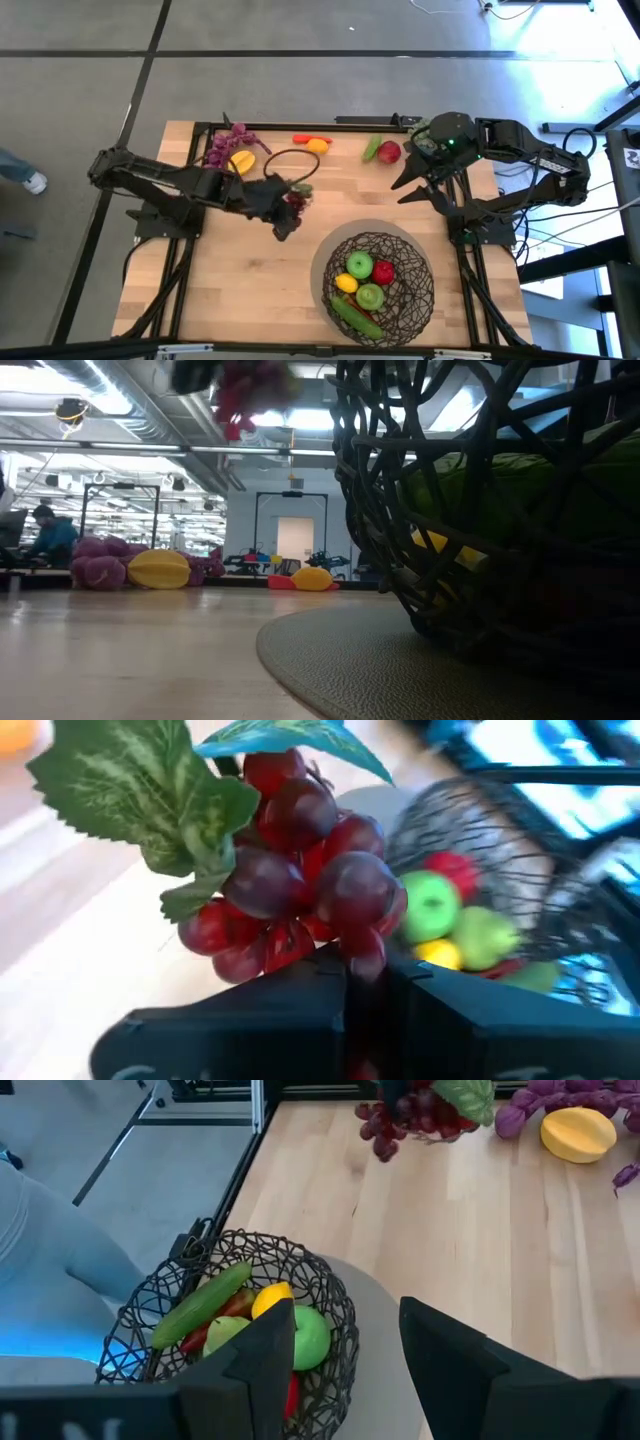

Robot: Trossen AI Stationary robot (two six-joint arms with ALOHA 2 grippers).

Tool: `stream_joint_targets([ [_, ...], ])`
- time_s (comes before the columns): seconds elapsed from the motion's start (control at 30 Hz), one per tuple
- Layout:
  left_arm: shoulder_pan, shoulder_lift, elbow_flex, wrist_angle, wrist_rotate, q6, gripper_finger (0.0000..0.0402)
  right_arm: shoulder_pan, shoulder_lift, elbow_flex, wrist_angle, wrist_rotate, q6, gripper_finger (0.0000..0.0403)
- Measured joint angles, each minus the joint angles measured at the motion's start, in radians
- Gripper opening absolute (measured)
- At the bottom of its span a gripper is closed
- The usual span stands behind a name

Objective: Build produce basket
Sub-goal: Put the violet grapes into the wire basket

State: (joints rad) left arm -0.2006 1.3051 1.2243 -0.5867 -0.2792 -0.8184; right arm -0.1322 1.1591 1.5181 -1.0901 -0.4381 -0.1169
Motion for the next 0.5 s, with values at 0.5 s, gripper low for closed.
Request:
stream_joint_targets([
  [0.5, 0.174, 0.313, 0.319, 0.068, 0.481, 0.564, 0.0, 0.0, -0.056, 0.0, -0.078, -0.018, -0.081, 0.0177],
])
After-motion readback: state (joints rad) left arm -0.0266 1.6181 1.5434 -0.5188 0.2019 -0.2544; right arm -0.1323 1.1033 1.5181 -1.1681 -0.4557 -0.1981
